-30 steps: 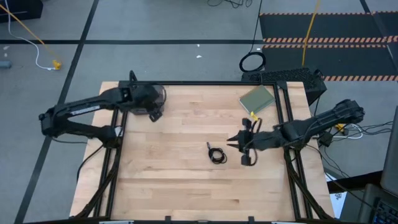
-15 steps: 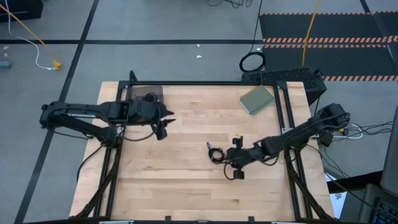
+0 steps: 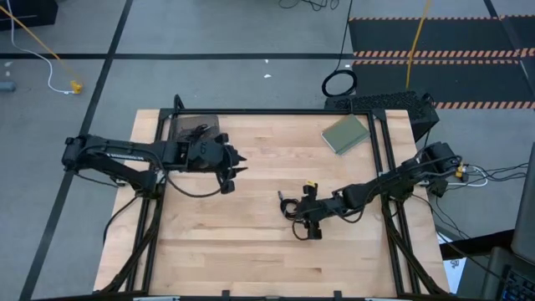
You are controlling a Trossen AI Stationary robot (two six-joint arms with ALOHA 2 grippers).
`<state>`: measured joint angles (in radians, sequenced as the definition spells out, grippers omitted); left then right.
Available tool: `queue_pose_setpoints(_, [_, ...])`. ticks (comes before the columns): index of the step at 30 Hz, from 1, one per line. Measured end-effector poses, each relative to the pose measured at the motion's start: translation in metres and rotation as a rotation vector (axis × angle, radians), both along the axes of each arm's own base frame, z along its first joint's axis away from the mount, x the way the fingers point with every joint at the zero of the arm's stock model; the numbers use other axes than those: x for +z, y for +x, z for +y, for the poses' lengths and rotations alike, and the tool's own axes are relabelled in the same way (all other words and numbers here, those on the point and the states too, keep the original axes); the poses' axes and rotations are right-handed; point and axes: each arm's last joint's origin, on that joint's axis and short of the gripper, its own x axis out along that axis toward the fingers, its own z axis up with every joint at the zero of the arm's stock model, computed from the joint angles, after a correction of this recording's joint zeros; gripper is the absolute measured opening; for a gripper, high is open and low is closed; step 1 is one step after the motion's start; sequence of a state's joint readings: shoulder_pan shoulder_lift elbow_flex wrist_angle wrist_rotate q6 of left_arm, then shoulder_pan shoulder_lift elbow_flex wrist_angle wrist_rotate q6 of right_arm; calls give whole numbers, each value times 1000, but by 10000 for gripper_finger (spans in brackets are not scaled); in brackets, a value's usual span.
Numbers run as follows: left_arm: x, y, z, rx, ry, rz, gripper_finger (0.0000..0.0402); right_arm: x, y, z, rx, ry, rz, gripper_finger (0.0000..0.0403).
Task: Pick and place USB-C Cables
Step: Put the black charger cable into the black bin
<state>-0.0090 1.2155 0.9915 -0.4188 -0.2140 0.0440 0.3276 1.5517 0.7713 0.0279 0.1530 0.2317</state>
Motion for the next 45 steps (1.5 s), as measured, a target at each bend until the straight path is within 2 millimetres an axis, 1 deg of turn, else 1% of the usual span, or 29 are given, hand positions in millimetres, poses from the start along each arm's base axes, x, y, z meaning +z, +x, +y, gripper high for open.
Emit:
queue_pose_setpoints(3, [-4,6,-1,-26,-18,4,131,7,7,-3,7,12,-6,205])
queue_pose_setpoints(5, [-8,5,-2,-32,-20,32,131,18,14,-4,15,36,3,211])
queue_pose_setpoints(11, [-7,7,-5,-46,-19,22,131,52,23,-8,21,-4,146,209])
queue_pose_setpoints(14, [-7,7,-5,-54,-9,21,131,60,24,-9,14,-11,171,207])
queue_pose_setpoints(18, [-7,7,-5,-61,0,24,131,54,27,-8,13,-15,188,207])
queue_pose_setpoints(21, [-7,7,-5,-61,0,24,131,39,33,-7,15,-25,228,207])
queue_pose_setpoints(27, [-7,7,-5,-59,-2,27,131,2,42,-7,25,-38,350,211])
queue_pose_setpoints(31, [-7,7,-5,-59,-2,28,131,-12,45,-7,44,-60,384,216])
queue_pose_setpoints(34, [-7,7,-5,-58,-3,28,131,-17,46,-6,66,-77,394,216])
queue_pose_setpoints(38, [-7,7,-5,-58,-4,28,131,-18,47,-6,99,-94,386,206])
queue_pose_setpoints(41, [-7,7,-5,-57,-4,28,131,-17,47,-6,117,-103,376,191])
queue_pose_setpoints(45, [-7,7,-5,-56,-6,27,131,-16,48,-6,127,-107,368,157])
